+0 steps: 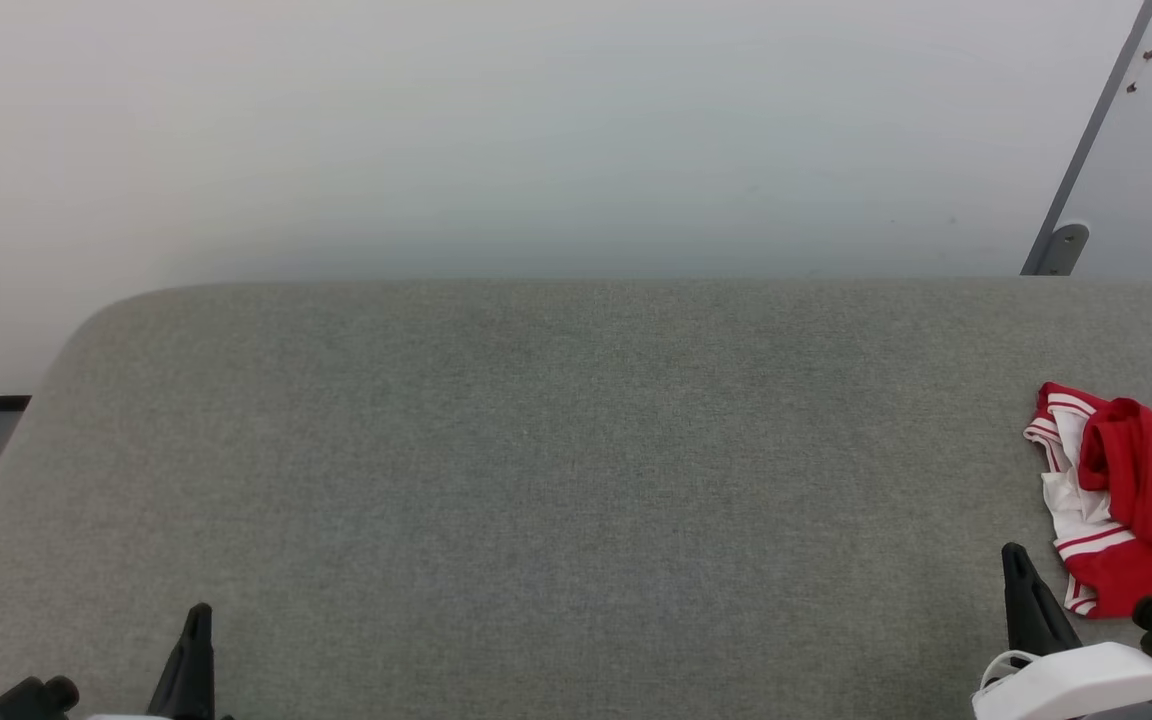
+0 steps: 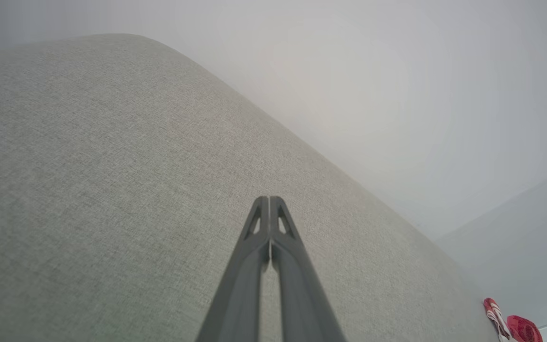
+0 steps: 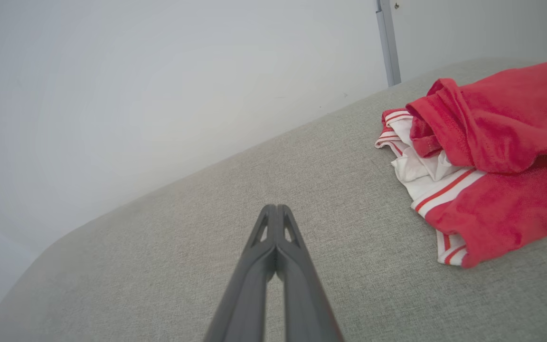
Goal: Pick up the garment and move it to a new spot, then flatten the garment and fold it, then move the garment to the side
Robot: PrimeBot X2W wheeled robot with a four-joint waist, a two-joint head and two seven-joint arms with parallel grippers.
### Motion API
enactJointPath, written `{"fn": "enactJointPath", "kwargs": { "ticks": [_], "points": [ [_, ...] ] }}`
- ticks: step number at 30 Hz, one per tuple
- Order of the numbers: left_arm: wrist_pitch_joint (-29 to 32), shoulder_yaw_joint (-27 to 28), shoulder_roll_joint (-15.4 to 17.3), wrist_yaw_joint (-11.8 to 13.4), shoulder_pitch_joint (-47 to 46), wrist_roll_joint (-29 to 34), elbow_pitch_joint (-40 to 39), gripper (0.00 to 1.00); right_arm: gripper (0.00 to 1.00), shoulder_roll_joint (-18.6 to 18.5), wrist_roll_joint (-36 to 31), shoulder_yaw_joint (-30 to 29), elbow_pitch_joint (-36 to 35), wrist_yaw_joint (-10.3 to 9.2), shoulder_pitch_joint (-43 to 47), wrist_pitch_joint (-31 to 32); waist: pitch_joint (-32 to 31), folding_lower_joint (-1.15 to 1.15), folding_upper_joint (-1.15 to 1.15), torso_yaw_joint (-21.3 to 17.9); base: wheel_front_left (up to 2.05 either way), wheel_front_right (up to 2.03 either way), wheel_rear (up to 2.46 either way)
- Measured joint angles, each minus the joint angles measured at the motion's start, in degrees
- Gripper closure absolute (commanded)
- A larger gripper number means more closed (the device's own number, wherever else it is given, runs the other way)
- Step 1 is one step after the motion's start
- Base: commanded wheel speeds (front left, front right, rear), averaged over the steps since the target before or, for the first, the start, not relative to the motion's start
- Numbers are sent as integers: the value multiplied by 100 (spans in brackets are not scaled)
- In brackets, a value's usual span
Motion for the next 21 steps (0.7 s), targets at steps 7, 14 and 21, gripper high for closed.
{"fn": "enactJointPath", "kwargs": {
  "ticks": [7,14,21],
  "points": [
    [131,16,-111,0,-105,-470,-34,100,100,0,692,-4,-66,-1,-5,154,25,0,0,-3,0,0,0],
    [276,34,-221,0,-191,-898,-65,100,100,-1,1329,-13,-119,-1,-9,288,49,0,0,-5,0,0,0],
    [388,47,-319,0,-238,-1296,-99,100,100,-1,1961,-20,-174,-1,-31,405,74,0,0,-7,0,0,0]
  ]
}}
